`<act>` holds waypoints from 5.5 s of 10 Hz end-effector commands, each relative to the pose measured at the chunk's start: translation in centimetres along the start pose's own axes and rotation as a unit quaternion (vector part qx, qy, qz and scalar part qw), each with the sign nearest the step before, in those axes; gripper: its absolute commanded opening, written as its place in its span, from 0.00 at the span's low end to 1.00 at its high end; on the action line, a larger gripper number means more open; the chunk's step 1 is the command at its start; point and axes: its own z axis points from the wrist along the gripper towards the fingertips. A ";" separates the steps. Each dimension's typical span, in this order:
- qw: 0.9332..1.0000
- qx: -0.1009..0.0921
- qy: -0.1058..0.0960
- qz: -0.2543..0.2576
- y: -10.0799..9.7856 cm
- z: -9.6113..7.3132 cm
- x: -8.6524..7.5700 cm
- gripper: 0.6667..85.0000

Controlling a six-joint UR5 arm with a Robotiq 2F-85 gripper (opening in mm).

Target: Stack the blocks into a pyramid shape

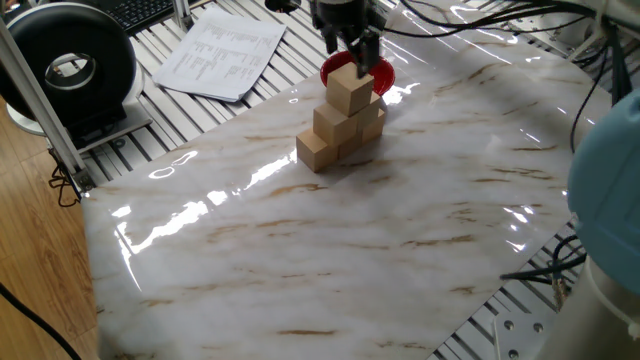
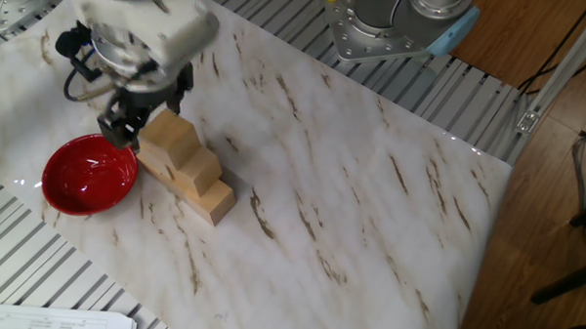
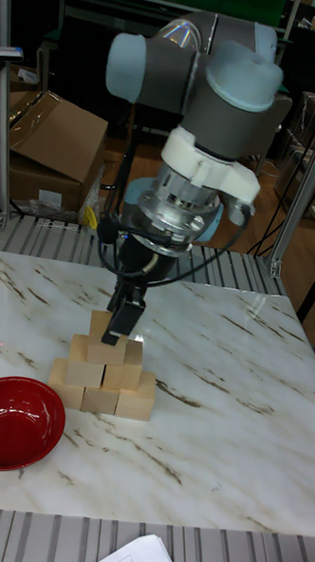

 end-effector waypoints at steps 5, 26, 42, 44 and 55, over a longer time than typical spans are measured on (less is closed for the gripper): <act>0.991 0.024 0.045 0.126 -1.0 -2.8 -3.6 0.17; 0.716 -0.084 -0.193 0.666 -5.5 -8.5 -17.7 0.00; 0.709 -0.086 -0.219 0.664 -6.3 -9.1 -19.0 0.00; 0.709 -0.084 -0.219 0.665 -6.4 -9.1 -18.9 0.00; 0.711 -0.082 -0.221 0.662 -6.5 -9.0 -19.0 0.00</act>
